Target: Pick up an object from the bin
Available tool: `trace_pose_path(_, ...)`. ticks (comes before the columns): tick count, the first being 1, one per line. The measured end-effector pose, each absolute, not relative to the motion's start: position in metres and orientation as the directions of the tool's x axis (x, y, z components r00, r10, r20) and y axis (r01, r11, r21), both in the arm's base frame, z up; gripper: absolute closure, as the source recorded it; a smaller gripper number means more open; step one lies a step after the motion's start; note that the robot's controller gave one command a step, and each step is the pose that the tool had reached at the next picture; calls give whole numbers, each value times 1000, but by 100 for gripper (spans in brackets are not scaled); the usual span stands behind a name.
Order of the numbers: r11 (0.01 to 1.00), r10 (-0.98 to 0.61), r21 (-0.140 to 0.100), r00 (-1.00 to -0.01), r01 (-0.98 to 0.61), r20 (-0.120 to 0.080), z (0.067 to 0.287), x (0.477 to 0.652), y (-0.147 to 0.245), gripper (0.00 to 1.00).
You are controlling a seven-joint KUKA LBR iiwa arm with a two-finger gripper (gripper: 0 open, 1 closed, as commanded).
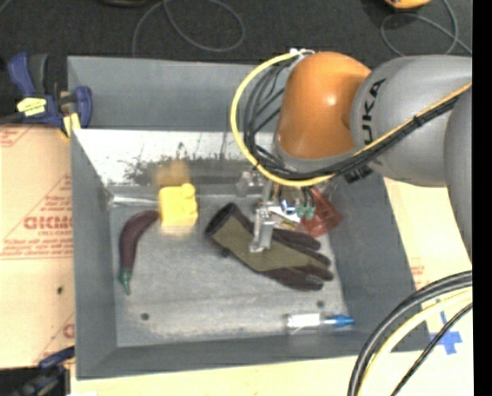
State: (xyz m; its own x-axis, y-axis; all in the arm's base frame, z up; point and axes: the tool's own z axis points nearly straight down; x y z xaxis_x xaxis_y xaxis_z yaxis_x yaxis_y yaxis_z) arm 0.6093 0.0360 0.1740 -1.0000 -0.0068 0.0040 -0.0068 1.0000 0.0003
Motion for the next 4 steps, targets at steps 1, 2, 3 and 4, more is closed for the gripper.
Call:
trace_pose_path(1, 1000, -6, 1, -1000, -6, -4, 179, 611, 36, 0)
trace_pose_path(2, 998, 58, 2, -998, 58, -10, 154, 617, 30, 0)
trace_pose_path(3, 997, 81, 1, -997, 81, -9, 75, 640, 31, 100)
trace_pose_path(4, 997, 82, 1, -997, 82, -9, 75, 640, 31, 100)
